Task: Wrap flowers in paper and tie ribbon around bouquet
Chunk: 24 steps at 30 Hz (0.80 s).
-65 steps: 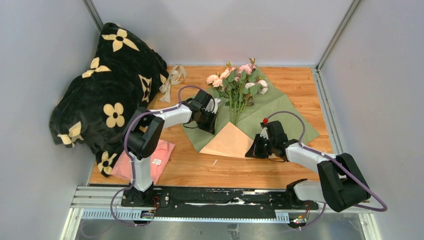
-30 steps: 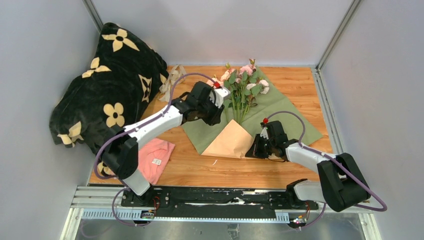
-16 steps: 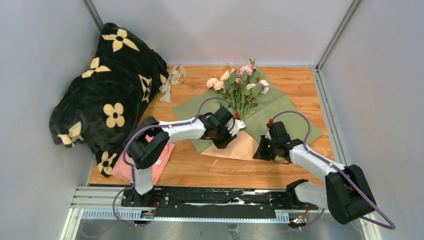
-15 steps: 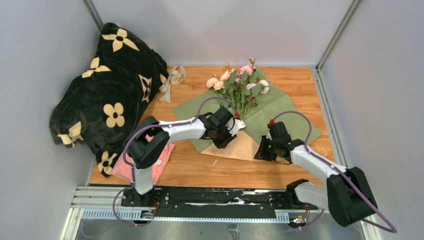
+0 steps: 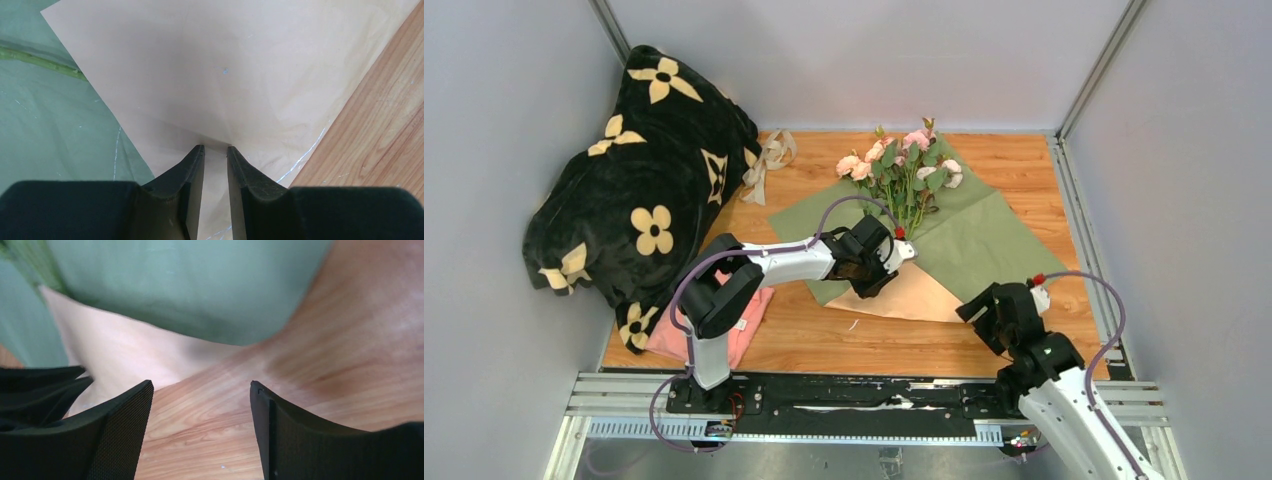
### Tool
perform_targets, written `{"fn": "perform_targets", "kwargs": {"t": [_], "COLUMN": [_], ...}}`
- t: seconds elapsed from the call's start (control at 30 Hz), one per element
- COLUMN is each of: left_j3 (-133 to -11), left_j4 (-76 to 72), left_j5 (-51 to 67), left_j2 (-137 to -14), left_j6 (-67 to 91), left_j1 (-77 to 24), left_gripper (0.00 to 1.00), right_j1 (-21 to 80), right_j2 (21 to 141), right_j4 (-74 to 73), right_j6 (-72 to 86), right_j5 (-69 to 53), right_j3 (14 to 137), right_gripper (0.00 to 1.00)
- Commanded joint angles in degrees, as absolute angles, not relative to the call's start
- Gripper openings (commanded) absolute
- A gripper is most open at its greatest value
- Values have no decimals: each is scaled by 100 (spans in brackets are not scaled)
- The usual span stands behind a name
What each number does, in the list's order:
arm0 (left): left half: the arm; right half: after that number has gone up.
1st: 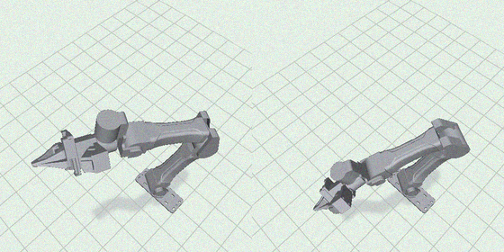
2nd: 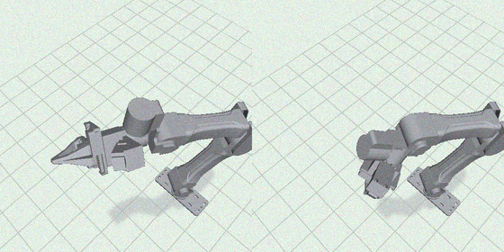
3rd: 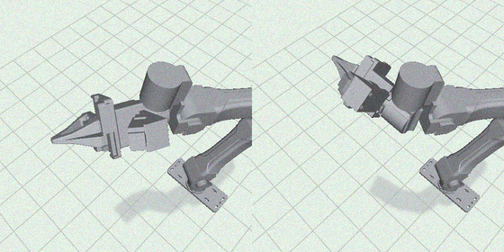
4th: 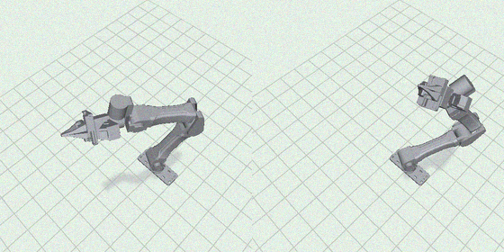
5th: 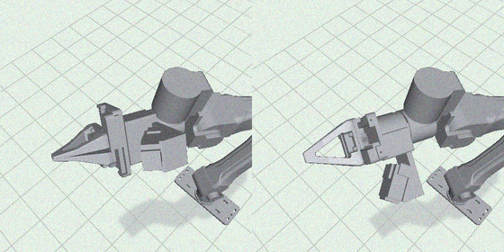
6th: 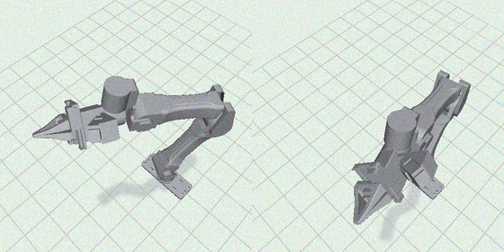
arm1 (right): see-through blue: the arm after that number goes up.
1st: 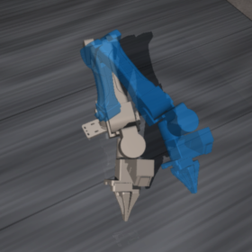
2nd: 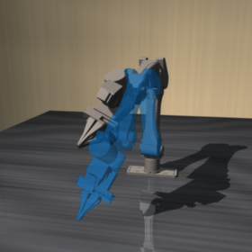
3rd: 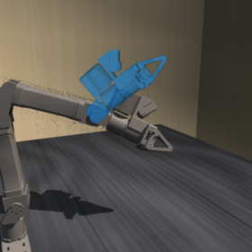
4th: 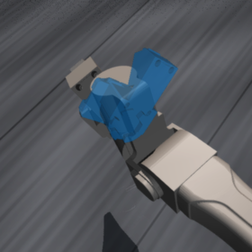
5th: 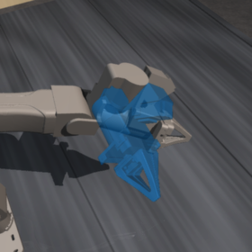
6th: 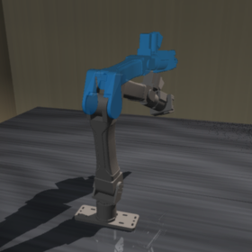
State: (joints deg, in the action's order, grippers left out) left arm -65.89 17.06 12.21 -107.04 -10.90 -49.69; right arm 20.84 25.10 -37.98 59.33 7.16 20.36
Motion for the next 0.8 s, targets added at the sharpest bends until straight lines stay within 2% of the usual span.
{"fn": "perform_targets", "kwargs": {"t": [0.0, 0.13, 0.27, 0.43, 0.6, 0.67, 0.77], "left_j3": [-6385, -6373, -6368, -6389, -6433, -6438, -6464], "left_j4": [1977, 1984, 1968, 1986, 1991, 1984, 1983], "left_j5": [1247, 1273, 1316, 1311, 1271, 1243, 1177], "left_j2": [-10819, -10811, -10832, -10839, -10819, -10828, -10861], "left_j6": [-1090, -1079, -1063, -1068, -1105, -1114, -1133], "left_j1": [-4979, -4983, -4983, -4983, -4983, -4977, -4979], "left_gripper": [29, 29, 29, 29, 29, 29, 29], "right_j1": [2029, 2030, 2022, 2021, 2021, 2021, 2021], "right_j2": [2280, 2951, 3491, 3674, 3556, 3558, 3759], "right_j4": [-4315, -4017, -3701, -3368, -3286, -3187, -3207], "right_j6": [7586, 7552, 7410, 7403, 7036, 6539, 5752], "right_j5": [1116, 1278, 1630, 1836, 2136, 2223, 2391], "right_j3": [1331, 1320, 1384, 1242, 1218, 1349, 1754], "right_gripper": [76, 75, 66, 40, 6, 0, 0]}}
